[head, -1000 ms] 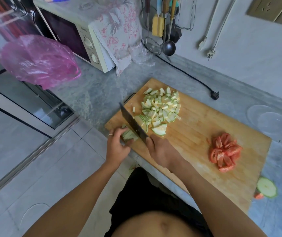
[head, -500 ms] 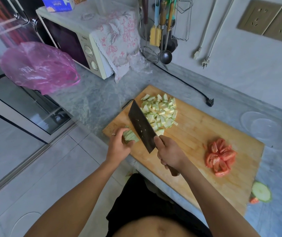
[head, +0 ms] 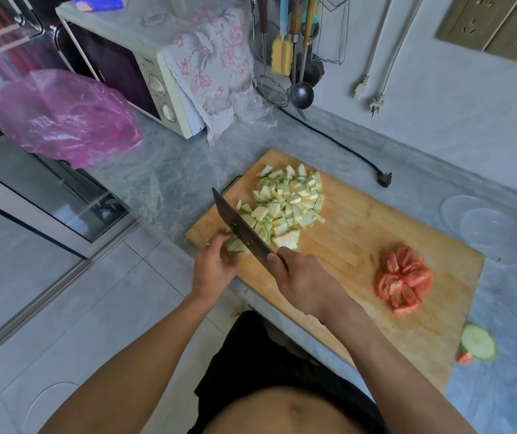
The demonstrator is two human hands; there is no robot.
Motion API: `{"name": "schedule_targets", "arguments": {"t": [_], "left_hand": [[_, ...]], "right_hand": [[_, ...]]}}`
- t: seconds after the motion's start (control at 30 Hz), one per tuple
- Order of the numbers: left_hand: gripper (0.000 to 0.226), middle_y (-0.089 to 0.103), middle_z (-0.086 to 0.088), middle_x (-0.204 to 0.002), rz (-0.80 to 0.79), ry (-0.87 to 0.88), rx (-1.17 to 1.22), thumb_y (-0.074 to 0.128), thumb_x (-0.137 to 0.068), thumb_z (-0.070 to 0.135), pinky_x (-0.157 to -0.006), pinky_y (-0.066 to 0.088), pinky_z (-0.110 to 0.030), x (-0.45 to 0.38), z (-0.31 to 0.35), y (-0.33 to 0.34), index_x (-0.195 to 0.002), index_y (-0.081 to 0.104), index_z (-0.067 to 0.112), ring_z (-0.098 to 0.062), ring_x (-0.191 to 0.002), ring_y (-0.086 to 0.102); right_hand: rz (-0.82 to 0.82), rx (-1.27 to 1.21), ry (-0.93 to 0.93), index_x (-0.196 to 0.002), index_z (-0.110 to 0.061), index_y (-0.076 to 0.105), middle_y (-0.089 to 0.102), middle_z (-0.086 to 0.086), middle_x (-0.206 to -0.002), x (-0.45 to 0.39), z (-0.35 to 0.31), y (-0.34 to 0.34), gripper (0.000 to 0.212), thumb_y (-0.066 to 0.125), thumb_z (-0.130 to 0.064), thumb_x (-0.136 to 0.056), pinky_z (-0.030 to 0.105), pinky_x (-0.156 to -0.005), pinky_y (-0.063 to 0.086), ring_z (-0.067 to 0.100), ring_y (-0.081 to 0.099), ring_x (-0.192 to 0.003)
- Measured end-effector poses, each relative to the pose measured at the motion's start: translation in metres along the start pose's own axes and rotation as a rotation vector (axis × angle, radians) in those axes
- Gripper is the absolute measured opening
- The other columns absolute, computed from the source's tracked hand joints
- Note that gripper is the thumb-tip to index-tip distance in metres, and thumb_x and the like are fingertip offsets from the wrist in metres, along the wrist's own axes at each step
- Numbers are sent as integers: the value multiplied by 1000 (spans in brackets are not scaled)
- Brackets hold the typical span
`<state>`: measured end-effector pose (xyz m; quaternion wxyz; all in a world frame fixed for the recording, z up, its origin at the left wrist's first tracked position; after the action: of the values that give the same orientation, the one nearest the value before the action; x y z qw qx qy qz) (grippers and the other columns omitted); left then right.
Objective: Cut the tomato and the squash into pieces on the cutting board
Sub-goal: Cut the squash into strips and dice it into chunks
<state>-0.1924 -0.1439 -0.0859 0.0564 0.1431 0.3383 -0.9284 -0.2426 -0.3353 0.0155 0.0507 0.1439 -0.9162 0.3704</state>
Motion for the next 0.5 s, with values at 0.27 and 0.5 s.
{"name": "schedule_targets", "arguments": {"t": [0.27, 0.5], "left_hand": [[43, 69, -5, -121, 38, 0, 8, 85, -76, 17, -78, 52, -16, 0, 1, 3, -111, 64, 3, -9, -96, 66], [44, 73, -3, -105, -17, -58, -23, 84, -75, 23, -73, 57, -31, 2, -4, 5, -111, 63, 11, -19, -93, 70]], "right_hand": [[7, 47, -26, -81, -16, 40, 47, 8, -63, -3, -3, 15, 33, 35, -38, -105, 37, -54, 33, 30, 42, -53], [-30, 85, 47, -88, -16, 37, 44, 6, -66, -21, 10, 40, 30, 30, -39, -106, 36, -57, 32, 31, 44, -61]]}}
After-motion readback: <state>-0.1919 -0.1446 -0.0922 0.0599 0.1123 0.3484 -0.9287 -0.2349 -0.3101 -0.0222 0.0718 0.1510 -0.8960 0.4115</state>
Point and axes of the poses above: each hand's wrist, its own x-axis away from the middle knuckle, its own y-axis out of the palm, z = x × y, the point moved 4 cm from there along -x, towards the middle knuckle
